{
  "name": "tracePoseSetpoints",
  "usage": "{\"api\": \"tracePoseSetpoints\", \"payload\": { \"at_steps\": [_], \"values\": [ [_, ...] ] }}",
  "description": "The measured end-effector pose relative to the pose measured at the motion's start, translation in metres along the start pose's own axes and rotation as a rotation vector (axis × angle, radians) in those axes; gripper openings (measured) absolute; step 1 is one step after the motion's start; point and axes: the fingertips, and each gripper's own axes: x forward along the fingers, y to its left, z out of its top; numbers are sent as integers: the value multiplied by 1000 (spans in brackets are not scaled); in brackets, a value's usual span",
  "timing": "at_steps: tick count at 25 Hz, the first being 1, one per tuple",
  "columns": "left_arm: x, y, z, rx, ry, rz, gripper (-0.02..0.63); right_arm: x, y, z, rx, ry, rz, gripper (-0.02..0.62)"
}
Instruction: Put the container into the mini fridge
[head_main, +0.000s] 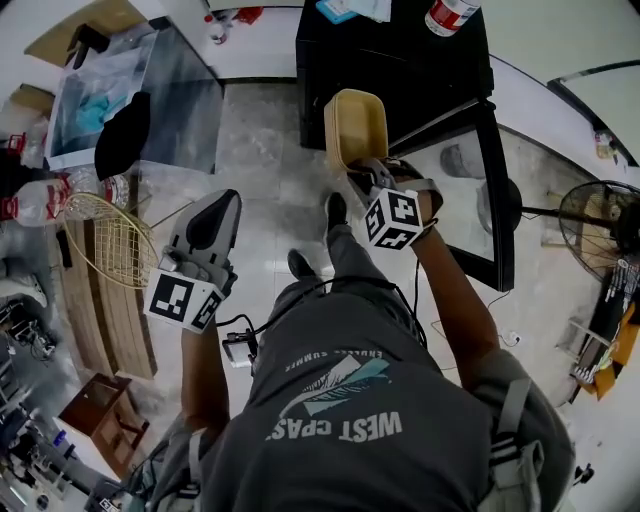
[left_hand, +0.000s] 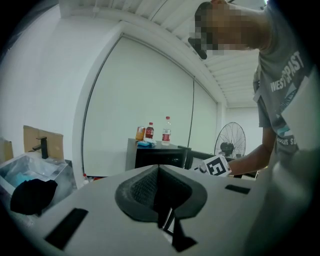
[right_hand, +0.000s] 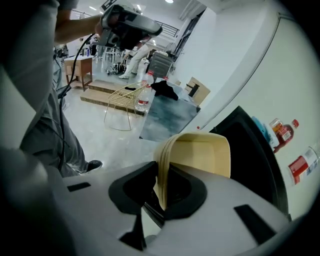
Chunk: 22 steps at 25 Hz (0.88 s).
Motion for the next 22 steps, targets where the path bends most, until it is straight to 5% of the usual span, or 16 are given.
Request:
{"api": "tracePoseSetpoints", "payload": {
  "at_steps": [22],
  "values": [
    [35, 32, -42, -67, 82, 54, 14, 144, -3, -89, 44, 87, 19, 63]
  ]
}}
